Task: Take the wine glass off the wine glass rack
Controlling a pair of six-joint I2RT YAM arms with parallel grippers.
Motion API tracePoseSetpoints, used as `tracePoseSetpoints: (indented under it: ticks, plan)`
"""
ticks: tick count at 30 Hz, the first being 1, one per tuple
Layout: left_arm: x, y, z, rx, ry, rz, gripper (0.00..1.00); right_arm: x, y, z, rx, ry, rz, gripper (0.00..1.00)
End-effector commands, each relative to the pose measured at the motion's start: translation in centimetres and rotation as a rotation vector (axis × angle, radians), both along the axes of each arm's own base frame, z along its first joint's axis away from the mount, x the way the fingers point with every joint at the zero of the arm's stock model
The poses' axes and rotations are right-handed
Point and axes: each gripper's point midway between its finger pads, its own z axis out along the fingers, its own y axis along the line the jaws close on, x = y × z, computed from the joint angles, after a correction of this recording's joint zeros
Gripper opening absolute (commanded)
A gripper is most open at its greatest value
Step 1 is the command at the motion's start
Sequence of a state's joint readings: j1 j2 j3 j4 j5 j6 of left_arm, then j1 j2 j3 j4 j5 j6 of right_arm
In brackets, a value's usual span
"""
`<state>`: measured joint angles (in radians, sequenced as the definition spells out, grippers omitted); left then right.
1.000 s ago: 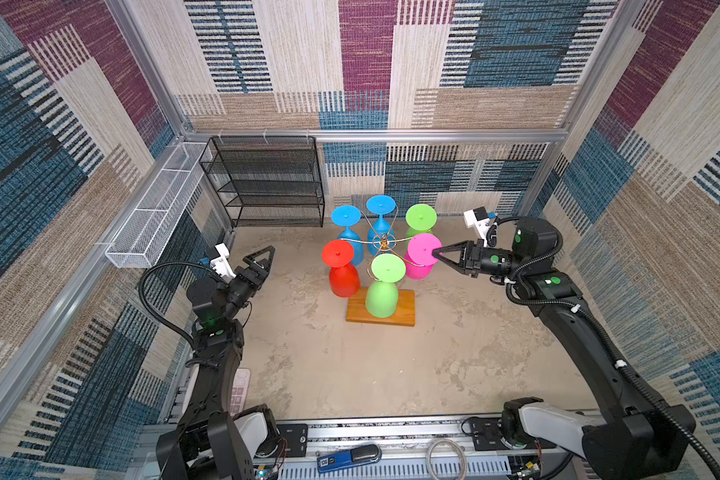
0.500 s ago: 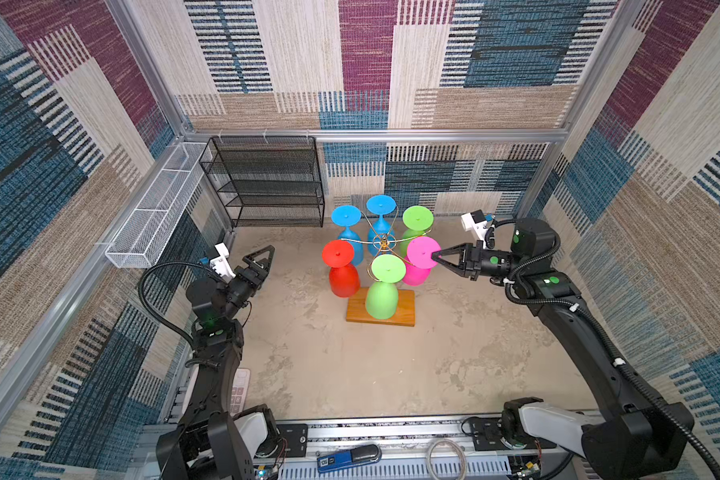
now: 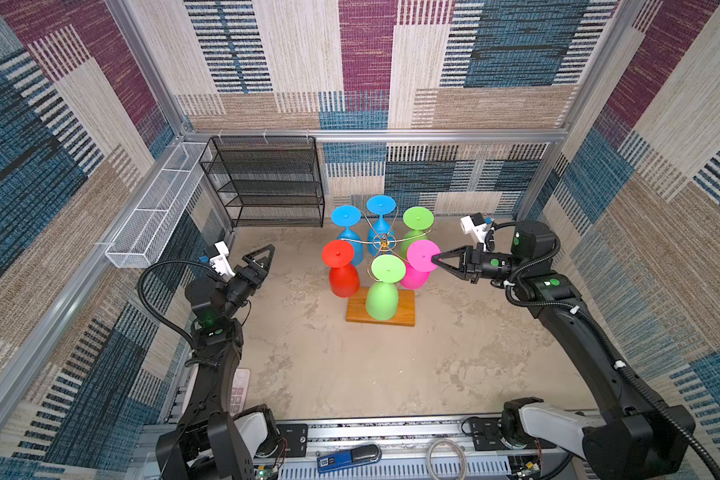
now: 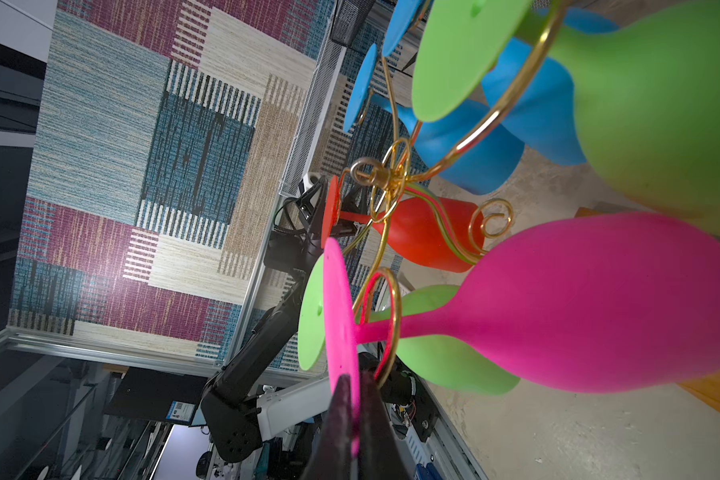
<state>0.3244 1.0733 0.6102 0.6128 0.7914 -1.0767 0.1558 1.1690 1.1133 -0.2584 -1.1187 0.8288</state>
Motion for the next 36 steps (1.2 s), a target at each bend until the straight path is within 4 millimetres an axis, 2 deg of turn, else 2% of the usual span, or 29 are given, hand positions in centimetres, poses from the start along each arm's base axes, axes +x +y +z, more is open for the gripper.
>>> tracePoseSetpoints:
  ticks: [1, 23, 36]
  plan:
    - [-0.1, -0.1, 0.9, 0.002, -0.032, -0.012, 0.88, -0.3, 0.0, -0.6, -0.006, 0.055, -0.001, 0.0]
    - [-0.5, -0.4, 1.3, -0.004, -0.04, -0.024, 0.88, -1.0, 0.0, 2.7, 0.031, 0.021, 0.008, 0.0]
    - [-0.6, -0.4, 1.4, -0.006, -0.042, -0.025, 0.89, -1.3, 0.0, 3.4, 0.04, 0.018, 0.014, 0.0]
